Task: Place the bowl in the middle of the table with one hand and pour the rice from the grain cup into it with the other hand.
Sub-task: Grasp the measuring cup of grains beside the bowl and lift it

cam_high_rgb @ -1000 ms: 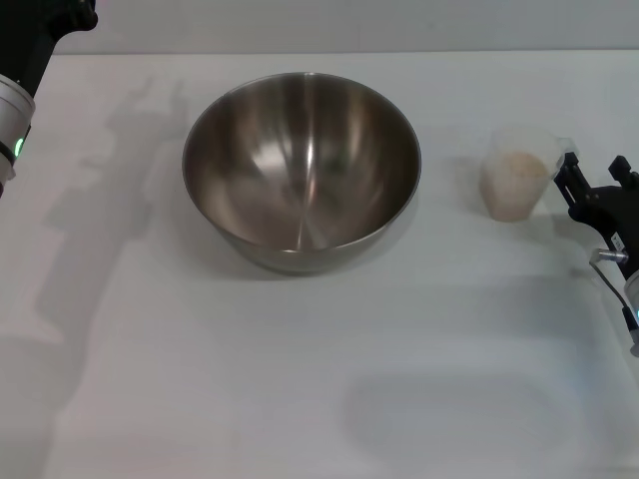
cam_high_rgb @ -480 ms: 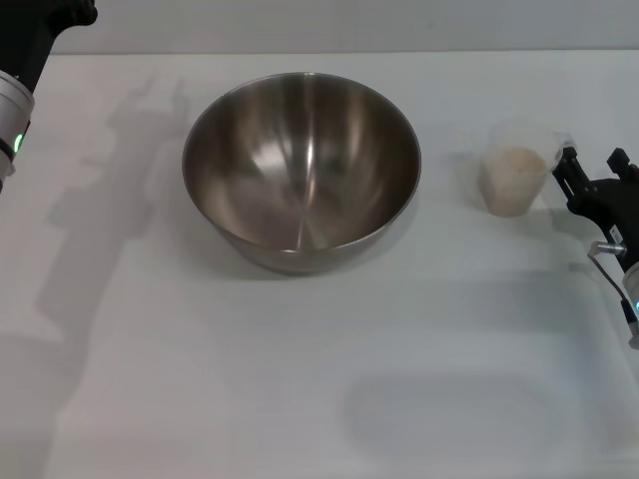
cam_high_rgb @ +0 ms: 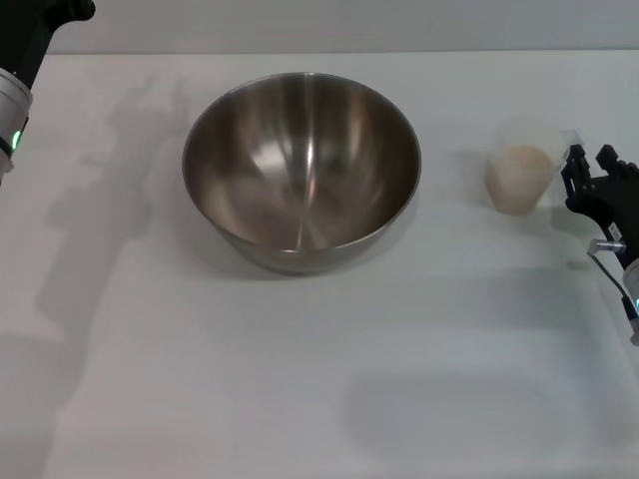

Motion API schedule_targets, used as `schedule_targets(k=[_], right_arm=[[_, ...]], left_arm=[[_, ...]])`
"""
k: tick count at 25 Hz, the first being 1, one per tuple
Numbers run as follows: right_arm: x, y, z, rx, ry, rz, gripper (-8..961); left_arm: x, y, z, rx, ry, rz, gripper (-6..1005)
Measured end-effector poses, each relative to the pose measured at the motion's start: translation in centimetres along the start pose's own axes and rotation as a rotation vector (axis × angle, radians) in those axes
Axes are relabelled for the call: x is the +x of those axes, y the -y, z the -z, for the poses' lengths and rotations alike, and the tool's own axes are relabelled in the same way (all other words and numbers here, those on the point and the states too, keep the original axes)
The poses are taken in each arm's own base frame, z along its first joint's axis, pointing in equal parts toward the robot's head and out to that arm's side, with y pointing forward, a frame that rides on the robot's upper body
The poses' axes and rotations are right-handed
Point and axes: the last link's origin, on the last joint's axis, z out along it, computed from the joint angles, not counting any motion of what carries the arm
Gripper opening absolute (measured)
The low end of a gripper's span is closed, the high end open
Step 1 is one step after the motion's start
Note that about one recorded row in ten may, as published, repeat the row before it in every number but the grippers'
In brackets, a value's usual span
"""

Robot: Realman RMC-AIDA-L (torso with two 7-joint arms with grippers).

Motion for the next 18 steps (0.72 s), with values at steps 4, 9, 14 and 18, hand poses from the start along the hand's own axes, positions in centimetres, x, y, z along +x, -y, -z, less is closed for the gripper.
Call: schedule_targets(k=[4,9,14,18], right_arm=[[-0.04,-0.01,-0.09,-0.005,-0.001,0.008,321],[-0.13,-0.15,-0.26,-0.01,0.0,0.009,170],[-0.18,-0.14,-0.33,-0.011,0.001,0.011,86],[-0.22,-0.08,-0.36,-0.01,0.002,0.016,19]], left_arm=[[0.19,-0.01,-0.06,0.0,-0.007,0.001,377],[0.25,-0.02,-0.1,0.0,-0.009,0.001,377],[0.26,-0.03,-0.1,0.0,-0.01,0.001,377],[0.28,0.0,-0.11,0.001,-0.011,0.001,377]])
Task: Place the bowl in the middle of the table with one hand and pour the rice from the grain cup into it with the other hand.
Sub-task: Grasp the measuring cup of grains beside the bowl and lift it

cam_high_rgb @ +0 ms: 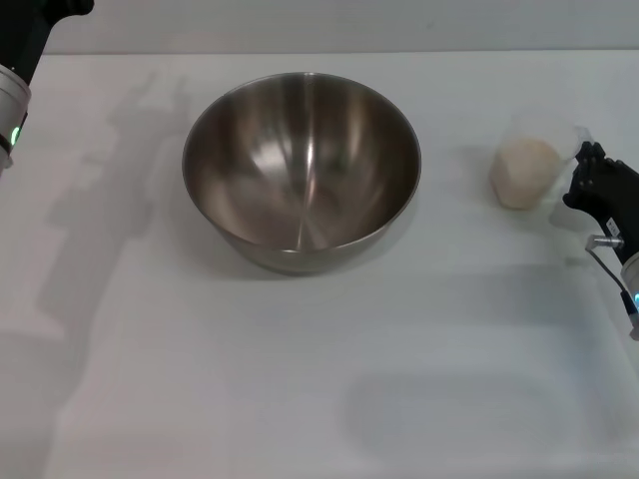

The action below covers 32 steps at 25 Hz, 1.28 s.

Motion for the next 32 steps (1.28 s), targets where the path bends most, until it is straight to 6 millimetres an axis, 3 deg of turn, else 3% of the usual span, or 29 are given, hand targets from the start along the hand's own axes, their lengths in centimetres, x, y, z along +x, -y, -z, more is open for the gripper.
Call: schedule_targets(k=[24,32], right_arm=[[-0.7,-0.5,-0.6,-0.031,0.024,0.022,6],[-2.3,-1.3,-0.6,-0.096,0.13,0.064,8]], left_arm=[[0.1,0.0,0.2,0.002,-0.008,0.003,377],[-0.1,0.0,0.3,0.002,0.002,0.003,377]])
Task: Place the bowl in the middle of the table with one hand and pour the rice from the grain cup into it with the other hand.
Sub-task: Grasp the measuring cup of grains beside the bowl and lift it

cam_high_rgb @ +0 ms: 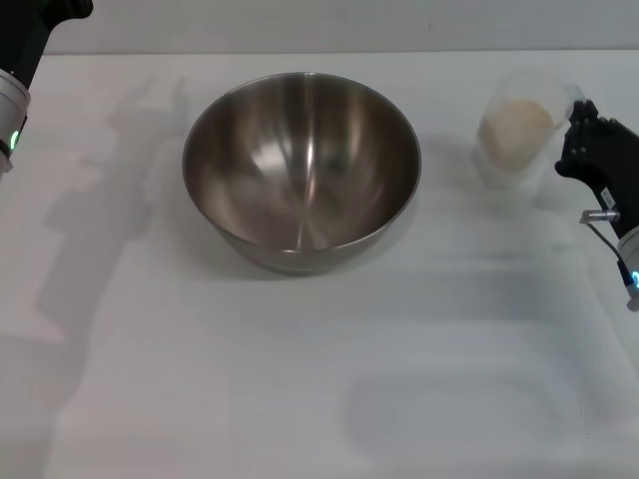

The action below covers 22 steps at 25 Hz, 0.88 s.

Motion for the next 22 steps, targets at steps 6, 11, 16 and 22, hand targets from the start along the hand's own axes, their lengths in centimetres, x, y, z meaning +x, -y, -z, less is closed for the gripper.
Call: schedule_targets(k=[6,11,16,22], right_arm=[[-1.4,-0.2,-0.1,-0.035,0.088,0.029,10],[-2.0,-0.3,-0.2,-0.049,0.127,0.036,12],[-3.3,-0.3,0.2,-0.058,0.225,0.079,14],[-4.0,-0.8,-0.1,-0.099,0.265,0.18,16]], left_arm=[[-0.4,0.4,0.2,0.011,0.015,-0.003,377],[-1.3,1.6,0.7,0.054,0.049,-0.004,377],[-2.9,2.8,1.4,0.093,0.108,-0.01,377],[-3.7,3.2,2.0,0.108,0.135,-0.009,377]])
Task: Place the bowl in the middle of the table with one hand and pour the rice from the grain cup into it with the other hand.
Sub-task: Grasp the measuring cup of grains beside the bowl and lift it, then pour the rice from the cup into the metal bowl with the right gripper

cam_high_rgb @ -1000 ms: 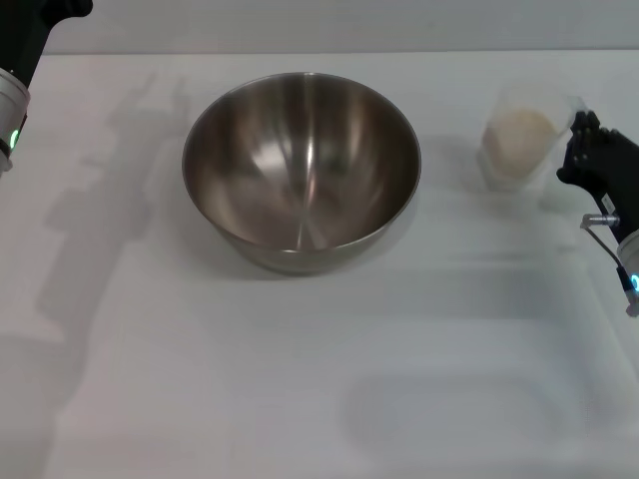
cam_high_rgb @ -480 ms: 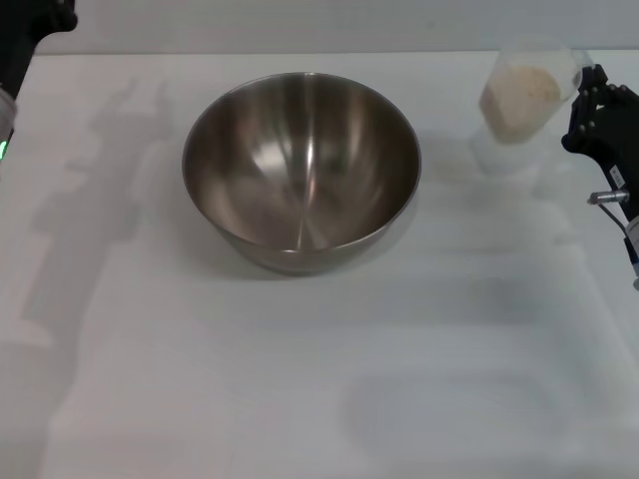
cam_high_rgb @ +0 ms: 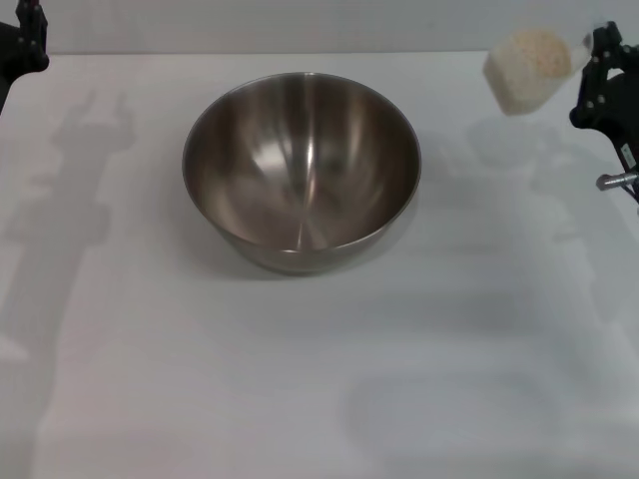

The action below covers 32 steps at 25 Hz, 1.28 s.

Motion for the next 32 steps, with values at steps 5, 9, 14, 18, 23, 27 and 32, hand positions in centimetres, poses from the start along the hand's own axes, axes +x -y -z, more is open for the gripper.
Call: schedule_targets(k=[5,9,14,18,23,27,32], right_arm=[[-0.4,-0.2,-0.8,-0.017,0.02,0.01,18],[-0.7,-0.3,-1.7,-0.029,0.037,0.015,19],[-1.1,-0.4,-2.8,-0.051,0.054,0.032,21],[-1.4,-0.6,-3.9,-0.071,0.058,0.048,22],[-1.8,-0.9,-5.0,-0.089,0.074,0.056,24],[-2.1,-1.4,-5.8,-0.113,0.083,0.065,25],[-2.3,-2.4,-7.2,-0.156,0.081,0.094,27]], left_arm=[[-0.5,0.3,0.4,0.008,0.013,0.0,377],[-0.9,0.7,0.7,0.022,0.029,-0.002,377],[-1.3,1.3,1.0,0.045,0.04,-0.001,377],[-1.6,2.0,1.5,0.067,0.034,-0.004,377],[-1.7,2.3,2.0,0.08,0.02,0.004,377],[-1.7,2.8,2.1,0.096,0.021,0.012,377],[-1.6,2.9,1.9,0.101,0.018,0.012,377]])
